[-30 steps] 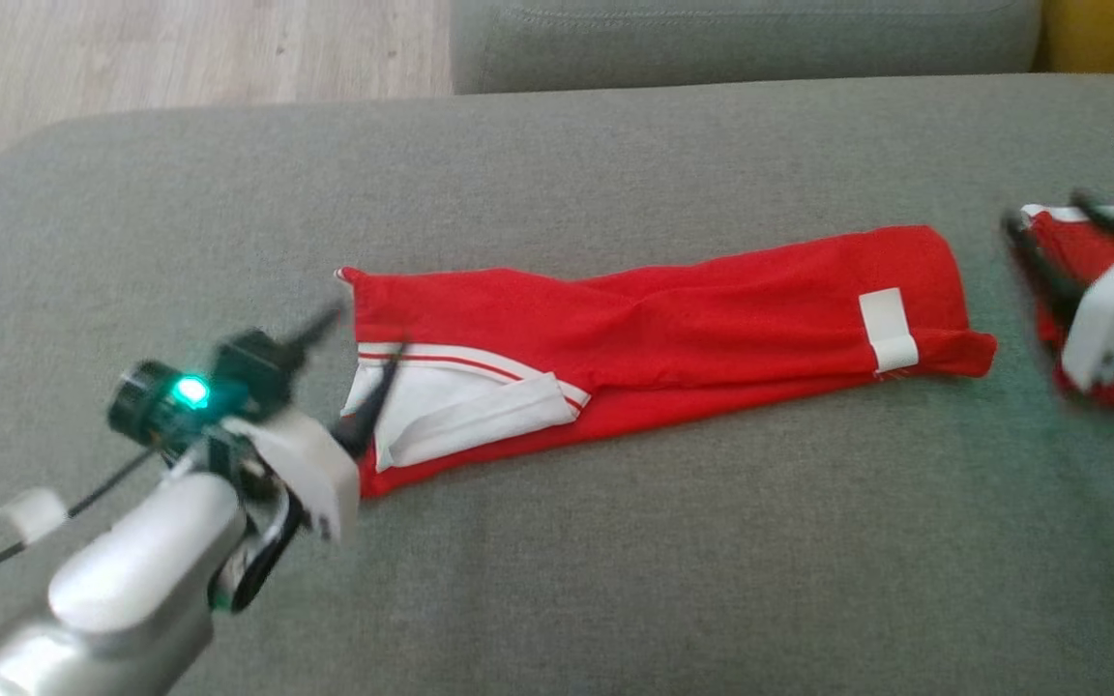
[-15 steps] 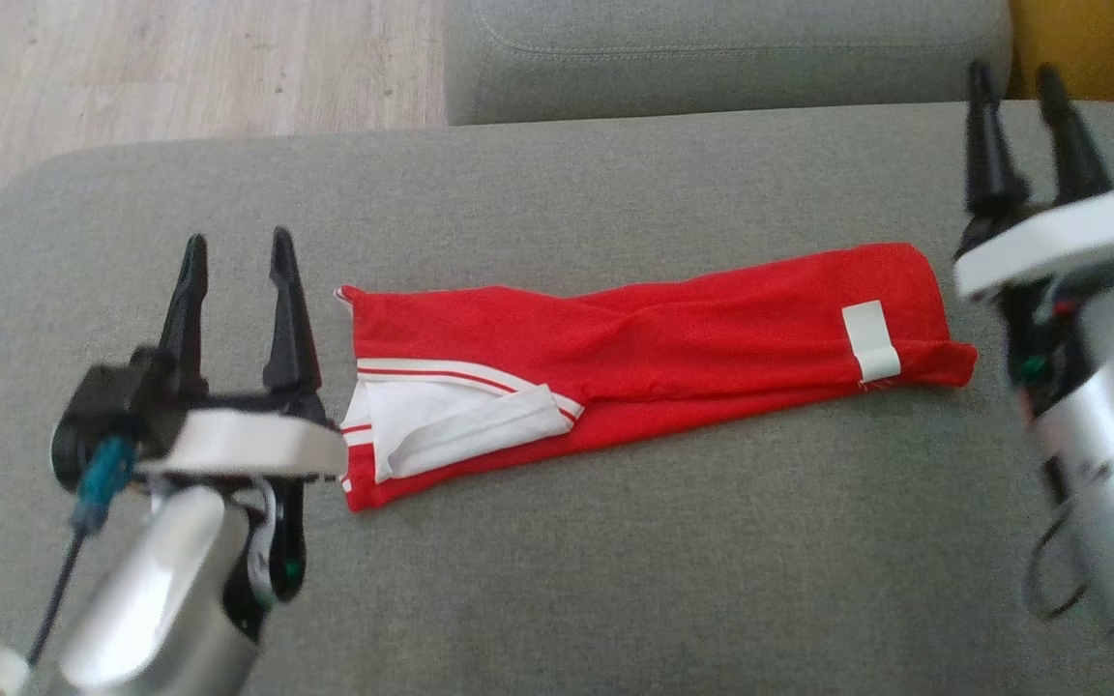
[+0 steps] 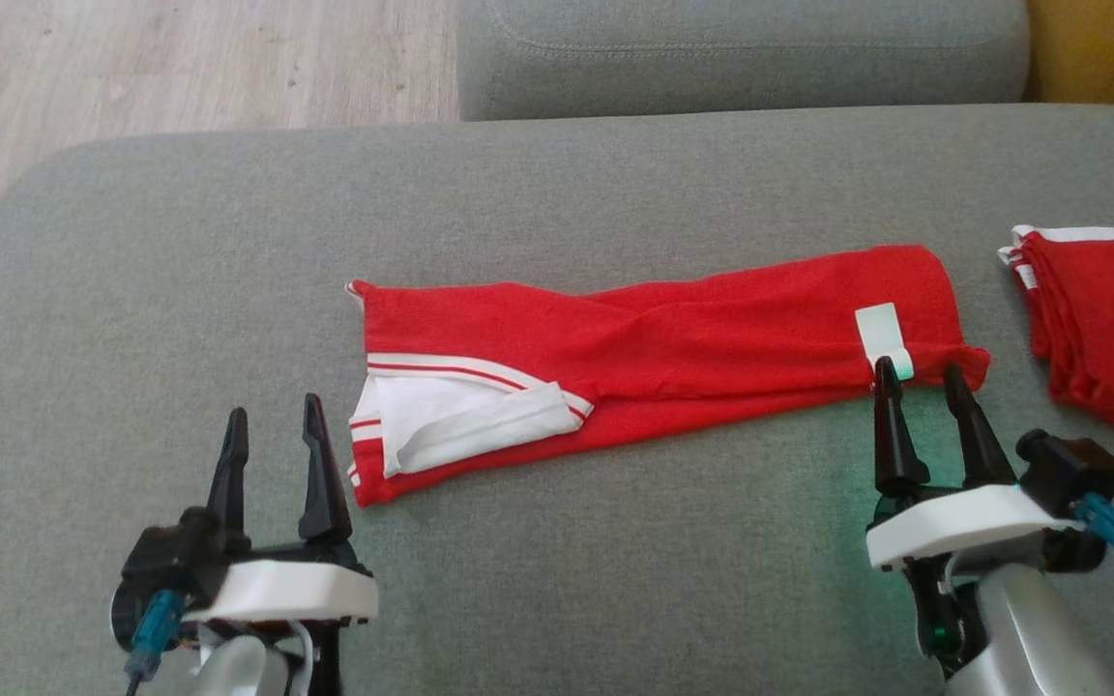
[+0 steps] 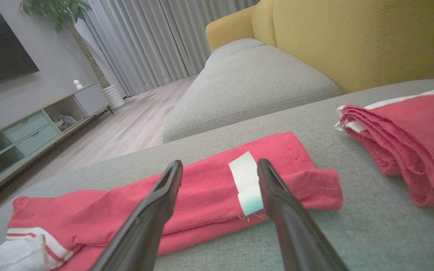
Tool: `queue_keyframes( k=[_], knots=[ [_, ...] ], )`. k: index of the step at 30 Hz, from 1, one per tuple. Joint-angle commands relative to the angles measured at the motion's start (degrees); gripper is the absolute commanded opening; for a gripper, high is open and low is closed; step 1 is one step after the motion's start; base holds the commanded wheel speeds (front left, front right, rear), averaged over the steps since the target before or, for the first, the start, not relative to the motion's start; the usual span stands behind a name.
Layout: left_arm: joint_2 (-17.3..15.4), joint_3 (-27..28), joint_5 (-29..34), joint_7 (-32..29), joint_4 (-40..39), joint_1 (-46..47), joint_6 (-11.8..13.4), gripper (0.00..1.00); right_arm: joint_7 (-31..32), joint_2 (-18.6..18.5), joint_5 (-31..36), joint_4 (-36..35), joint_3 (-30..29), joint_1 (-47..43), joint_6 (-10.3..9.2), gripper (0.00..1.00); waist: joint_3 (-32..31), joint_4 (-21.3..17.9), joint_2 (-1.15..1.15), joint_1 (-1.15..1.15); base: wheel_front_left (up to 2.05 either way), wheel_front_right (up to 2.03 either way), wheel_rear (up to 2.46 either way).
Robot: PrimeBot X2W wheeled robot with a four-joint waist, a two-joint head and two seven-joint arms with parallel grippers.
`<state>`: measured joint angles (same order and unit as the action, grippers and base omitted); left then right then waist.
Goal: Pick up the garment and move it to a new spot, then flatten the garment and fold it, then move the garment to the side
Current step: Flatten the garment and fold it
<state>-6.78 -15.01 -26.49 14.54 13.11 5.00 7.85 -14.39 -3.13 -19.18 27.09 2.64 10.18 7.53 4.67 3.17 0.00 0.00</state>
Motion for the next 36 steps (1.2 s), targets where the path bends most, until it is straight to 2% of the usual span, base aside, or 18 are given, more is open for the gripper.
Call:
queue_keyframes(
  k=[1, 9, 16, 29, 36],
  knots=[
    [0.0, 3.0, 0.9, 0.5, -1.2, 1.9, -0.8, 1.0, -0.6, 0.2, 0.0, -2.5, 1.5, 1.8, -0.04, 1.0, 0.2, 0.0, 0.0, 0.0, 0.0, 0.0, 0.0],
    [2.4, 6.3, 5.2, 0.5, 1.5, 3.7, -5.2, 1.0, -0.6, 0.2, 4.0, -3.0, 0.8, 4.0, -0.04, 1.0, 1.9, 0.4, 0.0, 0.0, 0.0, 0.0, 0.0],
    [3.3, 7.1, 7.8, 0.5, 2.4, 5.7, -7.4, 1.0, 3.0, 0.2, 10.4, 1.1, -6.8, 9.6, -0.04, 1.0, 4.8, 1.7, 0.0, 0.0, 0.0, 0.0, 0.0],
    [3.9, 7.3, 9.7, 0.5, 3.7, 8.0, -9.2, 1.0, 8.5, 0.2, 22.1, 17.3, -25.3, 19.3, -0.04, 1.0, 7.8, 4.1, 0.0, 0.0, 0.0, 0.0, 0.0],
    [3.9, 6.9, 9.6, 0.5, 3.6, 8.4, -9.0, 1.0, 8.5, 0.2, 25.4, 26.3, -26.1, 22.3, -0.04, 1.0, 7.8, 4.1, 0.0, 0.0, 0.0, 0.0, 0.0]
  ],
)
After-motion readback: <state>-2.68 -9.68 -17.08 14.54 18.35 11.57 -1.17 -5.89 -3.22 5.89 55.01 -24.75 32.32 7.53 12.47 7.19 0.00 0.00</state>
